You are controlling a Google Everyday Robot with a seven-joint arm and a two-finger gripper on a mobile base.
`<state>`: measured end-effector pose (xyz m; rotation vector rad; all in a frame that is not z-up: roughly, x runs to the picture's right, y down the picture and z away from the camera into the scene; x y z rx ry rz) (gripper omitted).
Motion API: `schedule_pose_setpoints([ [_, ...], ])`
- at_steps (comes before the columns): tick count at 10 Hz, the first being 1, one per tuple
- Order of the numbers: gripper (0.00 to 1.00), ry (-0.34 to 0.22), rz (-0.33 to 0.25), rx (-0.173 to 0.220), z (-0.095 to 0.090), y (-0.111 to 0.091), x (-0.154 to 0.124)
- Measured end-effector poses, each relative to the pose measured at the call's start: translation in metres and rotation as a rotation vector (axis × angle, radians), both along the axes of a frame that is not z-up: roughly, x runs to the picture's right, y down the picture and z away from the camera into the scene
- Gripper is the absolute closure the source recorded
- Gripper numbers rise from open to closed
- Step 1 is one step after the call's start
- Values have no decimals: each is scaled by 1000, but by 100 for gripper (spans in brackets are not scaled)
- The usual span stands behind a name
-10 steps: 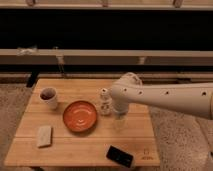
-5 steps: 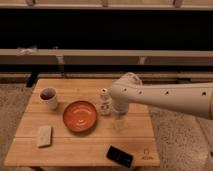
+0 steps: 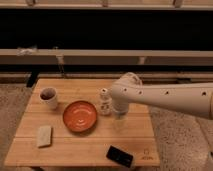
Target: Pick up the ceramic bowl
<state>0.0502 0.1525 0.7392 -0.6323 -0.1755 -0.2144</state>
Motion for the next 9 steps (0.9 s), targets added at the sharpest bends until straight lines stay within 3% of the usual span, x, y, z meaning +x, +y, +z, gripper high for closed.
schedule_pose_setpoints([
  [5, 20, -5, -19, 5, 1, 2, -2],
  [7, 20, -56, -83, 30, 0, 9, -22],
  [9, 20, -148, -157, 53, 0, 24, -68],
])
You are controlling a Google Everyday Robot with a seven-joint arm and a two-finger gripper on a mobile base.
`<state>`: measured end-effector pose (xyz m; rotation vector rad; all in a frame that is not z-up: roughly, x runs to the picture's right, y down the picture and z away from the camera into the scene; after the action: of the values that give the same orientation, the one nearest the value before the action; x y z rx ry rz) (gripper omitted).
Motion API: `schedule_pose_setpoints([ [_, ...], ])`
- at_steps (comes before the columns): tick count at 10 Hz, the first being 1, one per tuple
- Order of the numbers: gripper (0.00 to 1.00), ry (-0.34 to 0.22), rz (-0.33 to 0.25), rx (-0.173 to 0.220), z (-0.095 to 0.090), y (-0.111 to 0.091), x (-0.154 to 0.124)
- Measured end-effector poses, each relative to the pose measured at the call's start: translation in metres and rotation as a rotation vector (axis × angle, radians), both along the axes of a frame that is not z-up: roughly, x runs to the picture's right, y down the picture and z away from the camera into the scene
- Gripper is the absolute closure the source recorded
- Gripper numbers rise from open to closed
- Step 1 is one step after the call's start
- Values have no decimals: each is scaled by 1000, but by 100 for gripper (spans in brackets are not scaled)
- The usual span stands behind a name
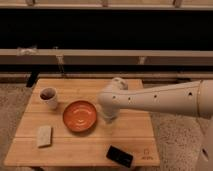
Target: Pick up the ceramic bowl
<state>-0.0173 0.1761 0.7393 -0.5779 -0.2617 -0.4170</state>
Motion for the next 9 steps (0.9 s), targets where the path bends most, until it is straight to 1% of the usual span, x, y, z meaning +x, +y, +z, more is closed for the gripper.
schedule_pose_setpoints([
  [1, 20, -45, -26, 7, 5, 5, -22],
  [2, 20, -86, -44, 3, 12, 11, -36],
  [3, 20, -125, -54, -10, 23, 19, -46],
  [5, 20, -160, -74, -29, 42, 29, -57],
  [6, 20, -176, -86, -41, 56, 35, -64],
  [7, 20, -188, -92, -46, 64, 37, -69],
  [9, 22, -207, -104, -51, 72, 37, -76],
])
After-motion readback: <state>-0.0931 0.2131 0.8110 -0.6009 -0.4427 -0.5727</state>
